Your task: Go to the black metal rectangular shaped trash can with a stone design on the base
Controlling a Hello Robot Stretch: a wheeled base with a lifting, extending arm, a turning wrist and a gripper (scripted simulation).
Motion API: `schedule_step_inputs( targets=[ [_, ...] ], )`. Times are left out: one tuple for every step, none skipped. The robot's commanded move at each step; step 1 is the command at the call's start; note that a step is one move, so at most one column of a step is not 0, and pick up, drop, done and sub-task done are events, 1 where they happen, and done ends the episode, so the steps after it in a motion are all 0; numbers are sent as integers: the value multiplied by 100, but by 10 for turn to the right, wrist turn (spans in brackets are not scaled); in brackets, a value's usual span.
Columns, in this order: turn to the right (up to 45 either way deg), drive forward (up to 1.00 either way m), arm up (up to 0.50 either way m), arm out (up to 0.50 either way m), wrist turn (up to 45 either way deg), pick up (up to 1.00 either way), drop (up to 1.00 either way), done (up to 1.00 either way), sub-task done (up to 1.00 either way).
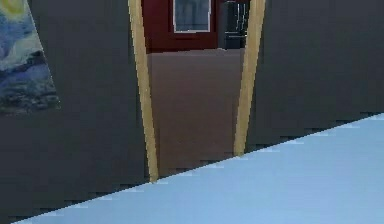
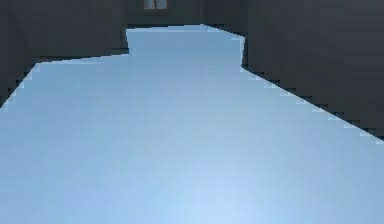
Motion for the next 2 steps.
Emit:
schedule_step_inputs(
  targets=[
    [30,0,0,0,0,0,0,0,0],
    [0,100,0,0,0,0,0,0,0]
  ],
)
